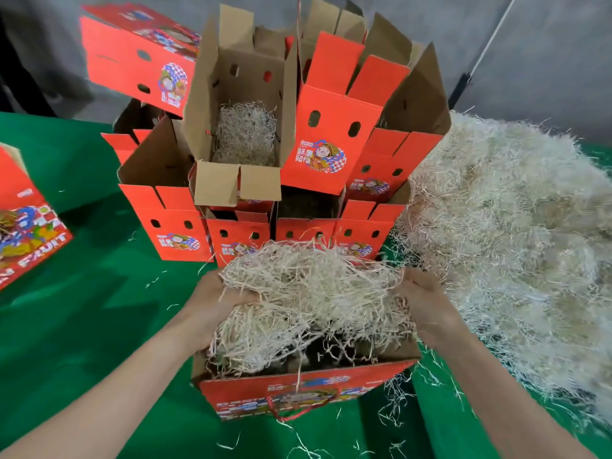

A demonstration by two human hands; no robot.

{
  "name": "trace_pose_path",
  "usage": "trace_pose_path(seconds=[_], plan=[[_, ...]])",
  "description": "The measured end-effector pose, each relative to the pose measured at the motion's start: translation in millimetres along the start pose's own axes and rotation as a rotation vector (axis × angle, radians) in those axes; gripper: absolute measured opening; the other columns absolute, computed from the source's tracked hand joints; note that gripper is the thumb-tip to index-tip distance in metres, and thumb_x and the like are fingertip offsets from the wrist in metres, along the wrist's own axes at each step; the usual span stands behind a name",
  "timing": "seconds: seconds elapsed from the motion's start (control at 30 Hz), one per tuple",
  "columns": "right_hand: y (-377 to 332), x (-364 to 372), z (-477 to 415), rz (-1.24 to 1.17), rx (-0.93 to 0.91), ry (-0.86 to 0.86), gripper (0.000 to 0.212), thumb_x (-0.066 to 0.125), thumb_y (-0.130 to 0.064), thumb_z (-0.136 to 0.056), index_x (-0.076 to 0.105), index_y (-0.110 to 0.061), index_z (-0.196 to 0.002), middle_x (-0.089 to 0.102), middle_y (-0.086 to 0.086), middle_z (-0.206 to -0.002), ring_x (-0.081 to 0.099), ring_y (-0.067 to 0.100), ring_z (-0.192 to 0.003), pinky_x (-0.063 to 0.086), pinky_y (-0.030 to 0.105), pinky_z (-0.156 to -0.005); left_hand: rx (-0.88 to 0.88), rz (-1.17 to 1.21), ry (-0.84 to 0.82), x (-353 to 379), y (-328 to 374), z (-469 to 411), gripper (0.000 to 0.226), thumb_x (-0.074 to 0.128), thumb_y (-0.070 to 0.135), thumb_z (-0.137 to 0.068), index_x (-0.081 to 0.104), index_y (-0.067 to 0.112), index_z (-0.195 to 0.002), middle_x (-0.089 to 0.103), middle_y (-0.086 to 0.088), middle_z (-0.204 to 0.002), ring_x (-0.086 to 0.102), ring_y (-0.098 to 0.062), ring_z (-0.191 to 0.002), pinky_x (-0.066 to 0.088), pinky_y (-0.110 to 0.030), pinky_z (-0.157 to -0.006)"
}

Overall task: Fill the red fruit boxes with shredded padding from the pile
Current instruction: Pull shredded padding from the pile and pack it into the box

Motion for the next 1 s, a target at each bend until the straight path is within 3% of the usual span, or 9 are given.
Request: trace_pose_path(seconds=[0.13, 0.2, 0.3, 0.4, 0.53, 0.67, 0.77, 0.83, 1.0], plan=[[2, -18, -6, -0.141, 0.11, 0.101, 0.029, 0.049, -0.011, -0.093, 0.053, -0.003, -0.12, 0.061, 0.006, -0.1, 0.052, 0.016, -0.083, 0.047, 0.031, -0.079, -0.04, -0.012, -0.024, -3, -8, 1, 0.065, 0.075, 0.0, -0.069, 0.043, 0.008, -0.125, 0.052, 0.006, -0.108, 0.043, -0.017, -0.115, 0.022, -0.044, -0.11], [0, -26, -3, -0.184, 0.081, 0.147, 0.035, 0.051, -0.005, -0.091, 0.05, 0.003, -0.125, 0.062, 0.009, -0.092, 0.052, 0.013, -0.069, 0.049, 0.018, -0.061, -0.012, -0.026, 0.015, -6, -5, 5, 0.044, 0.072, -0.004, -0.072, 0.049, 0.019, -0.102, 0.051, 0.007, -0.094, 0.049, -0.013, -0.096, 0.027, -0.037, -0.103], [-3, -24, 6, -0.275, 0.101, 0.177, 0.043, 0.059, 0.006, -0.083, 0.053, -0.006, -0.124, 0.06, 0.017, -0.111, 0.059, 0.021, -0.092, 0.041, 0.01, -0.079, 0.079, -0.102, -0.005, -3, 6, 11, 0.04, 0.071, -0.007, -0.073, 0.056, 0.025, -0.091, 0.064, 0.012, -0.082, 0.059, -0.006, -0.079, 0.036, -0.028, -0.093], [-17, 9, 11, -0.07, -0.113, -0.149, 0.036, 0.062, -0.008, -0.082, 0.057, -0.03, -0.111, 0.06, 0.008, -0.106, 0.064, 0.015, -0.085, 0.052, 0.015, -0.062, 0.155, -0.17, -0.104, 18, 14, 11, 0.046, 0.071, -0.005, -0.074, 0.063, 0.016, -0.114, 0.072, 0.007, -0.093, 0.068, -0.007, -0.086, 0.052, -0.026, -0.086], [-17, 58, 17, 0.133, -0.086, -0.551, 0.087, 0.074, -0.054, -0.063, 0.029, -0.046, -0.137, 0.033, -0.03, -0.131, 0.039, -0.01, -0.113, 0.03, 0.023, -0.096, 0.221, -0.212, -0.216, 55, 25, 13, 0.054, 0.084, 0.005, -0.063, 0.06, 0.026, -0.107, 0.068, 0.012, -0.094, 0.066, -0.006, -0.095, 0.052, -0.018, -0.077], [-9, 71, 5, 0.198, -0.048, -0.436, 0.031, 0.07, -0.014, -0.079, 0.055, -0.022, -0.105, 0.069, -0.009, -0.097, 0.064, -0.001, -0.089, 0.049, 0.027, -0.092, -0.041, 0.074, -0.428, 61, 26, 17, 0.053, 0.074, 0.019, -0.06, 0.058, 0.032, -0.108, 0.07, 0.012, -0.1, 0.065, 0.0, -0.084, 0.055, -0.024, -0.068], [-2, 49, -6, 0.136, 0.025, -0.265, 0.028, 0.057, 0.002, -0.083, 0.055, -0.007, -0.109, 0.064, 0.014, -0.11, 0.065, 0.018, -0.083, 0.057, 0.041, -0.073, 0.091, 0.212, -0.212, 29, 38, 9, 0.04, 0.059, 0.005, -0.076, 0.061, 0.021, -0.113, 0.068, -0.007, -0.1, 0.062, -0.012, -0.08, 0.049, -0.027, -0.065], [6, 36, -9, 0.025, 0.154, -0.214, 0.049, 0.055, 0.0, -0.085, 0.04, -0.009, -0.131, 0.056, 0.01, -0.127, 0.06, 0.018, -0.101, 0.054, 0.042, -0.08, 0.158, 0.066, -0.041, 5, 36, 8, 0.045, 0.064, 0.002, -0.078, 0.059, 0.027, -0.115, 0.059, -0.008, -0.118, 0.058, -0.015, -0.098, 0.046, -0.03, -0.083], [19, 39, -15, -0.025, 0.209, -0.174, 0.065, 0.052, -0.003, -0.088, 0.019, -0.018, -0.142, 0.043, -0.008, -0.129, 0.043, 0.022, -0.118, 0.02, 0.052, -0.109, 0.217, -0.59, -0.157, 17, 29, 16, 0.069, 0.075, 0.049, -0.065, 0.051, 0.036, -0.128, 0.047, 0.016, -0.127, 0.05, -0.021, -0.116, 0.036, -0.043, -0.105]])
Point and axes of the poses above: each hand's wrist, its own z-axis away from the middle knuckle, its own x-axis out of the palm, y = z × x, the point moved 5 cm from there along -z, towards the middle knuckle
